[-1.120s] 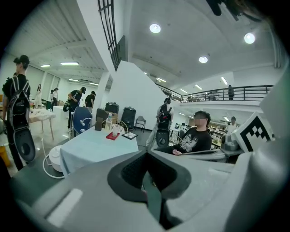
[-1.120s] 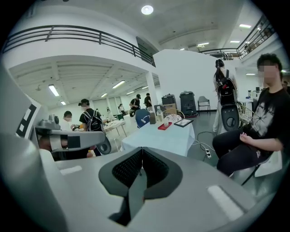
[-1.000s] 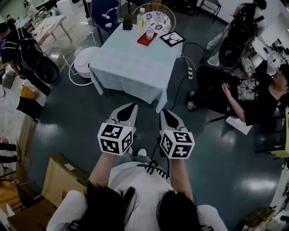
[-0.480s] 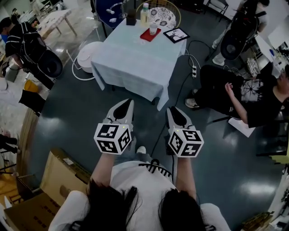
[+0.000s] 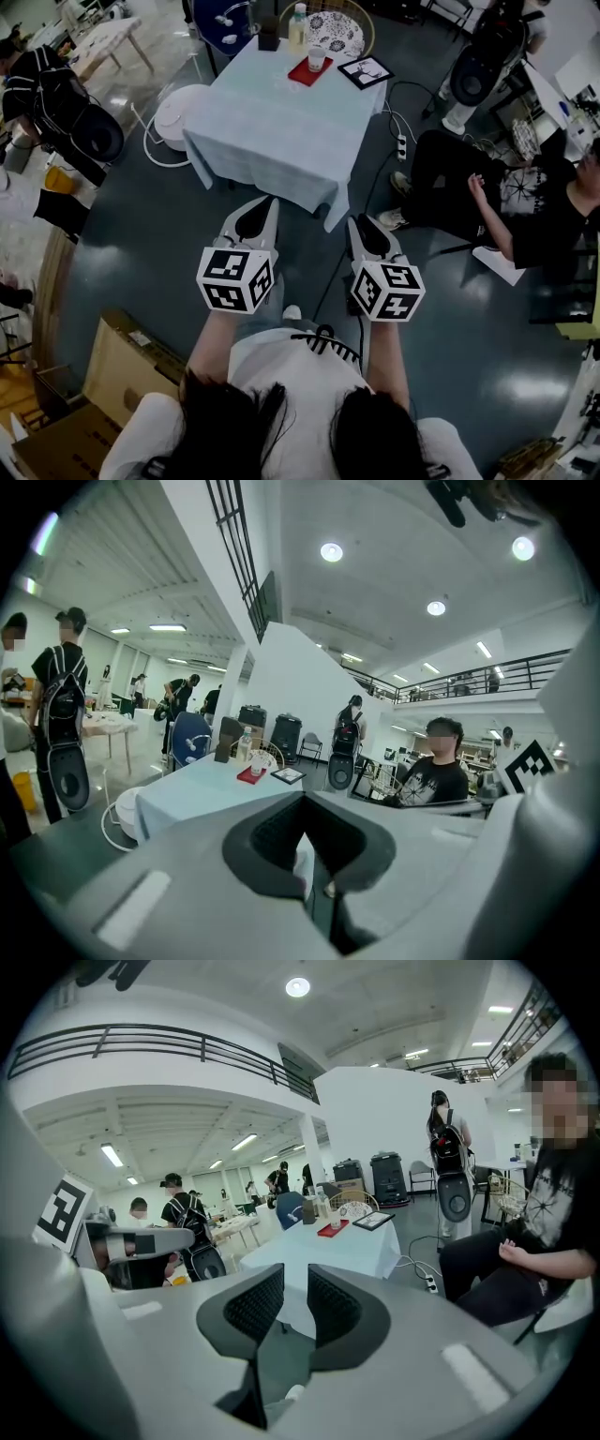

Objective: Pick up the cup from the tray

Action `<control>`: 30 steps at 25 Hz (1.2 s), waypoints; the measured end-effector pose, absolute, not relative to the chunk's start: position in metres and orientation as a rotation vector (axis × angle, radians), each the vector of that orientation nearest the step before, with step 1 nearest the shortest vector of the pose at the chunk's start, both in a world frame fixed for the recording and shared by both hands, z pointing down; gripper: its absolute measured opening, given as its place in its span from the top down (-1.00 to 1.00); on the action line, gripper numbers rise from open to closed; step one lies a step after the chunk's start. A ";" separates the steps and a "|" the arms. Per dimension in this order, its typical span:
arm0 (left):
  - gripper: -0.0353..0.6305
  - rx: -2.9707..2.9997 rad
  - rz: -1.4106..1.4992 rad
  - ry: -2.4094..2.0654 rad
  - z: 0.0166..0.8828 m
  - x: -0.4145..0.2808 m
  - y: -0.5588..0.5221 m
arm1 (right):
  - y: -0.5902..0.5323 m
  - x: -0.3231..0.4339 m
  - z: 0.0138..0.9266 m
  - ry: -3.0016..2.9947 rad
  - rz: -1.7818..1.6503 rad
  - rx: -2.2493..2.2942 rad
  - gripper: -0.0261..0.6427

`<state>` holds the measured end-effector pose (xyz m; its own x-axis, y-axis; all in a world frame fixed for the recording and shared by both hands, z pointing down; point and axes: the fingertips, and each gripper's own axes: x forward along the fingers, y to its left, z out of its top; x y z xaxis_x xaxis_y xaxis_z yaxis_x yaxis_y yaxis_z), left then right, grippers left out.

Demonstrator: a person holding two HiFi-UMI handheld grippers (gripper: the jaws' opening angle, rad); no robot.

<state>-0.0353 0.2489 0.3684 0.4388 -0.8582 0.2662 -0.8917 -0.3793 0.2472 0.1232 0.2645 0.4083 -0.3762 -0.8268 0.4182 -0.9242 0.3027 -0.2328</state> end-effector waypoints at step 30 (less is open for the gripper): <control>0.89 2.345 0.336 -1.316 0.407 -0.102 0.013 | 0.040 0.041 0.420 -2.236 0.674 1.649 0.37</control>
<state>-0.1017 0.0129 0.4075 0.5204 -0.7502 0.4078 -0.8539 -0.4581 0.2470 0.0407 0.0403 0.4201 -0.3078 -0.8186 0.4849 -0.9502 0.2384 -0.2006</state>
